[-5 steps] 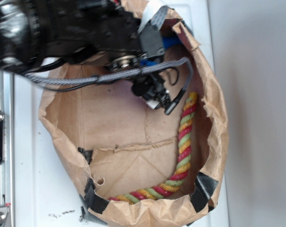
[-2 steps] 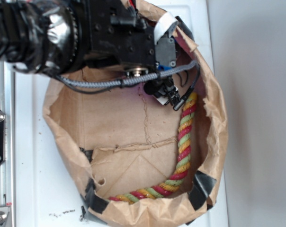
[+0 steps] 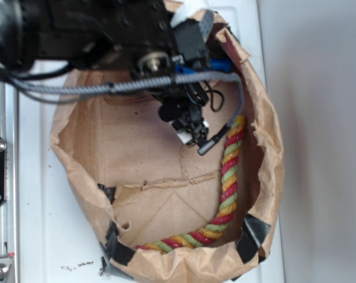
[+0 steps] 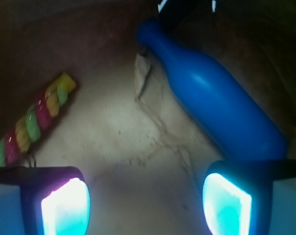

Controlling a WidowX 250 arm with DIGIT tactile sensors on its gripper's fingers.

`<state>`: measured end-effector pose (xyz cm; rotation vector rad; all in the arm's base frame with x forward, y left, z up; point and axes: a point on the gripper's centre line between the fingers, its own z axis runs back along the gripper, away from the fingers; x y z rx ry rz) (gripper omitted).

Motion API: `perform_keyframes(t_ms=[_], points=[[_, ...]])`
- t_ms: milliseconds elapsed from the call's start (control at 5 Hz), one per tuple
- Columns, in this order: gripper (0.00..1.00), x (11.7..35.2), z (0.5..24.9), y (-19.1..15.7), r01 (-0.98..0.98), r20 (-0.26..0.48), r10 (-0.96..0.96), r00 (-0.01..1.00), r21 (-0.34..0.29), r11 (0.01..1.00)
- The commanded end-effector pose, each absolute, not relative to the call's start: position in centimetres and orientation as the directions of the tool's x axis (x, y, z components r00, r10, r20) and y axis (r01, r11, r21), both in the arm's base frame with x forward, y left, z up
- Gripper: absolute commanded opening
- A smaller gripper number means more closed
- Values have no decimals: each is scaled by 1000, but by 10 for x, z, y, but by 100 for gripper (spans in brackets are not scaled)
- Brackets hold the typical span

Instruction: Grab the blue bottle.

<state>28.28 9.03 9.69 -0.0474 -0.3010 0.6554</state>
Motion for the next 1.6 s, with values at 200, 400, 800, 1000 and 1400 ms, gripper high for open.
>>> perform_keyframes(t_ms=[200, 400, 800, 1000, 1400], points=[[100, 281, 126, 131, -610, 397, 580, 711, -60, 790], [100, 283, 122, 134, -604, 423, 564, 710, -46, 796], [100, 289, 118, 122, -341, 633, 212, 745, 87, 936], [100, 290, 117, 122, -375, 617, 229, 752, 115, 920], [100, 290, 117, 122, -375, 617, 229, 752, 115, 920]])
